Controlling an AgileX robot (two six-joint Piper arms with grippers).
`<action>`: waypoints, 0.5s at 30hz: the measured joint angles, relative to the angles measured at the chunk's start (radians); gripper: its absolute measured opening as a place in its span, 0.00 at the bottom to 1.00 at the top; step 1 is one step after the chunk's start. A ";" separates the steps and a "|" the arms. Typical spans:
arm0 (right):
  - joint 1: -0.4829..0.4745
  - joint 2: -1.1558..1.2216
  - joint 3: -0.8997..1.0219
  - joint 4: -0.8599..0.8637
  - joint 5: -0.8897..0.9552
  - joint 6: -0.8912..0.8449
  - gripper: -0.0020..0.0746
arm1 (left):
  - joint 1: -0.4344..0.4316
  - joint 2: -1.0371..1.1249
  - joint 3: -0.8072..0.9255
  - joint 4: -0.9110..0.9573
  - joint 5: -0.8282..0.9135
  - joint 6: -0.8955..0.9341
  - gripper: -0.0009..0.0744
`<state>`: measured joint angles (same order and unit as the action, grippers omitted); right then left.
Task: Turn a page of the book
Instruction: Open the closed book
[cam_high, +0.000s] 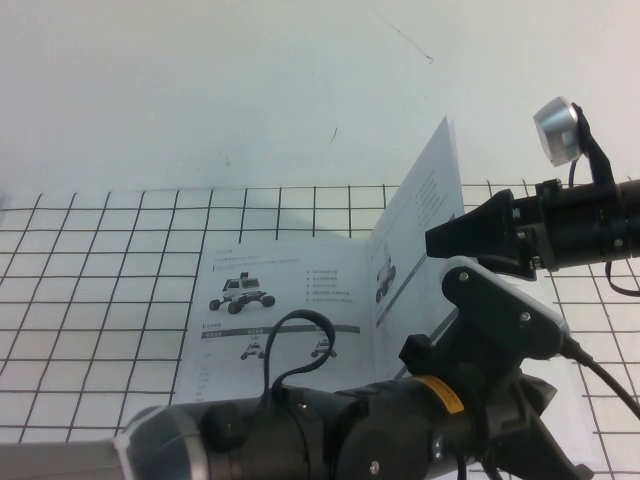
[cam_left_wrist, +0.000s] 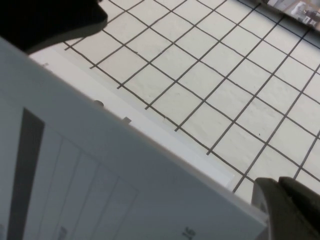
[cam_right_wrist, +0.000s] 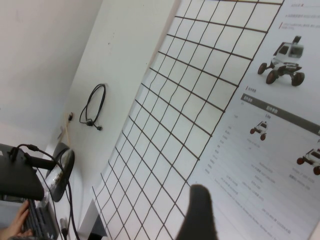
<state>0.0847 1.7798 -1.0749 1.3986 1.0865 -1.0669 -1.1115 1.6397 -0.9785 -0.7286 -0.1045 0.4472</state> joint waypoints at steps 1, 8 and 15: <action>0.000 0.000 0.000 0.000 0.000 0.000 0.72 | 0.000 0.000 0.000 -0.002 -0.002 0.002 0.01; 0.000 0.000 0.000 0.000 0.000 -0.006 0.72 | 0.000 0.000 0.000 -0.017 0.020 0.004 0.01; 0.000 0.000 0.000 0.000 0.000 -0.015 0.72 | 0.000 -0.016 0.000 -0.029 0.039 0.007 0.01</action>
<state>0.0847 1.7798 -1.0749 1.3986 1.0865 -1.0816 -1.1115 1.6236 -0.9785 -0.7573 -0.0654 0.4541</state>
